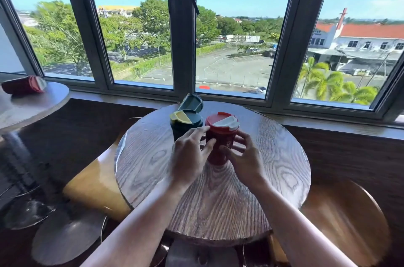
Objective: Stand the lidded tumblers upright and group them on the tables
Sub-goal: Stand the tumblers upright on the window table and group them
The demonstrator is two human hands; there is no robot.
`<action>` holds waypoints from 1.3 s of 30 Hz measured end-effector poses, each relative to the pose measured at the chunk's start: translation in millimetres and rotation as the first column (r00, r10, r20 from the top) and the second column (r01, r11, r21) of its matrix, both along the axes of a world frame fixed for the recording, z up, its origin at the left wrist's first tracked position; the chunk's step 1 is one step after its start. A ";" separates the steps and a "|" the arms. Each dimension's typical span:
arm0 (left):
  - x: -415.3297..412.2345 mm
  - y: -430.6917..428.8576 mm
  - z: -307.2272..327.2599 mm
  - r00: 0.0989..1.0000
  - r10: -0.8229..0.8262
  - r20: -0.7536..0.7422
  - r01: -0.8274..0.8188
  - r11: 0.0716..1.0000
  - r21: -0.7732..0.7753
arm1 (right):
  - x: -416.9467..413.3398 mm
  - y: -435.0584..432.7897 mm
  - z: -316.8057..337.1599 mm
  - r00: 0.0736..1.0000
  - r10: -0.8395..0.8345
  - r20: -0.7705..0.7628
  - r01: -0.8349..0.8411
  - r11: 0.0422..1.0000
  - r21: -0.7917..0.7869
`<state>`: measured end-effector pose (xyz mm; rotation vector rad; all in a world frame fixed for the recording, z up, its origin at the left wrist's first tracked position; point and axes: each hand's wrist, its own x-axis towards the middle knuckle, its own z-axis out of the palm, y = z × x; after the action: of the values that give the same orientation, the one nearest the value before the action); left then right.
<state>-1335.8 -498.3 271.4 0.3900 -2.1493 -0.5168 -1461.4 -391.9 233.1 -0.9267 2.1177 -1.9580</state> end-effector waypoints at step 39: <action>-60.4 -138.7 98.4 0.985 -0.026 0.170 -0.020 0.964 0.265 | -93.5 -53.8 90.1 0.979 0.128 0.157 -0.143 0.986 0.091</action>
<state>-1396.2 -637.0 369.8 0.5990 -2.2516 -0.8038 -1554.9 -445.7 323.2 -0.8520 1.9949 -1.7771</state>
